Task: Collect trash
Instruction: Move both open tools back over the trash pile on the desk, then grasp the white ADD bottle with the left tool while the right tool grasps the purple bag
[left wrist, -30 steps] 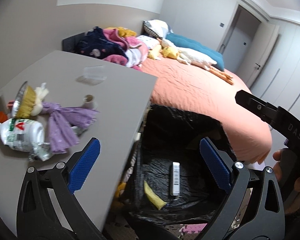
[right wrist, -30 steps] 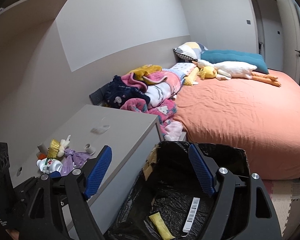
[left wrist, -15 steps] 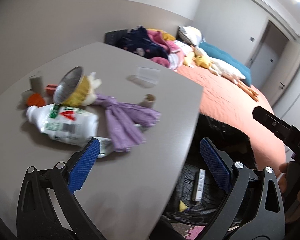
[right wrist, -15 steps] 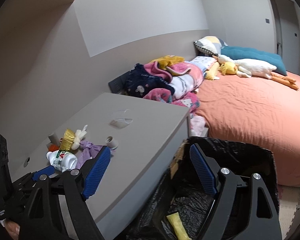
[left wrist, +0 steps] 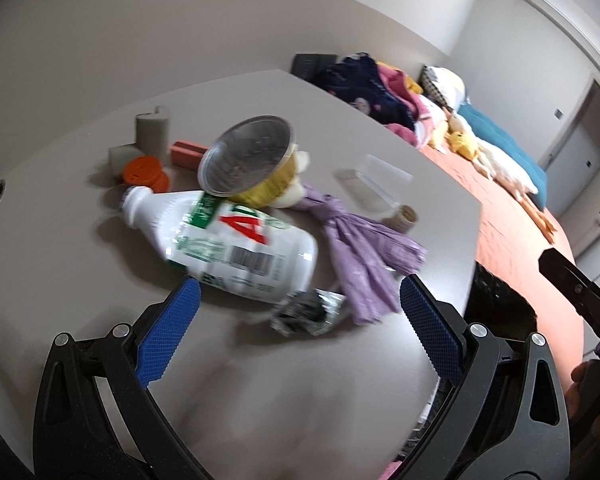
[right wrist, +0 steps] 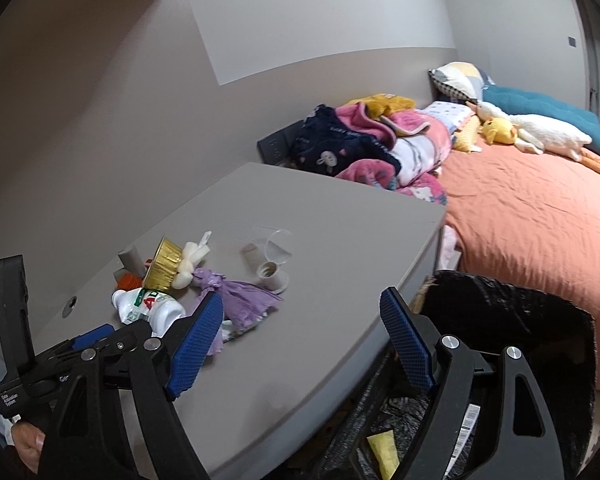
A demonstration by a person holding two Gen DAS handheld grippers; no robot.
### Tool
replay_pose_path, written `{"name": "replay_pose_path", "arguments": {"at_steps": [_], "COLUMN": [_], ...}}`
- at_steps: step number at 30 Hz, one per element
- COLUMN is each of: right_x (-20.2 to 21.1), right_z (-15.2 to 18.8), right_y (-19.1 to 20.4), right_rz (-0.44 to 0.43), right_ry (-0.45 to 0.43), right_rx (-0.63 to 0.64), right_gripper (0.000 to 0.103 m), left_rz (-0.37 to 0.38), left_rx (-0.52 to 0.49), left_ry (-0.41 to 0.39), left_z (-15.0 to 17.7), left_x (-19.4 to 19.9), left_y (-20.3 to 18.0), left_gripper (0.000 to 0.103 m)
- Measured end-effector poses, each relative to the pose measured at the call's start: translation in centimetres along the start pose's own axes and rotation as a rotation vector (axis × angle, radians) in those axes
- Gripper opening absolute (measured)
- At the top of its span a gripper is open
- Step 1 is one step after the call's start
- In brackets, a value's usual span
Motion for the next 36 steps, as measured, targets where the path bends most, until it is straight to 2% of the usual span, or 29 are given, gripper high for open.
{"name": "replay_pose_path", "arguments": {"at_steps": [6,13,25,31,34,36], "right_x": [-1.8,-4.1,-8.4,-10.4,-11.3,-11.7], "right_z": [0.0,0.2,1.5,2.3,2.8,3.1], "right_y": [1.5,3.4,6.0,7.2,7.9,8.5], "right_rz": [-0.036,-0.076,-0.137,-0.135,-0.136,-0.139], "right_ry": [0.018,0.046,0.139,0.185,0.206,0.215], "right_rx": [0.011,0.039,0.063,0.097,0.127,0.147], "right_gripper": [0.082,0.08,0.068,0.064,0.063,0.062], "left_rz": [-0.075,-0.114,-0.134,-0.194,-0.187,-0.169], "left_rx": [0.072,0.168,0.187,0.155,0.16,0.176], "left_ry": [0.031,0.067,0.081,0.105,0.105,0.099], "left_z": [-0.6,-1.0,-1.8,-1.9,-1.8,-1.7], "left_x": [-2.0,-4.2,-6.5,-7.3,-6.9,-6.5], "left_y": [2.2,4.5,5.7,6.0,6.6,7.1], "left_gripper": [0.097,0.097,0.097,0.088,0.08,0.07]}}
Point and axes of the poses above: each gripper's, at about its wrist camera, not at the fingertips, and x roughly against the way its jaws point, y to its left, z to its underside, the point moved 3 cm from there along -x, roughly the way its jaws point, and after that the axes turned 13 degrees about -y, right-handed, at the moved point
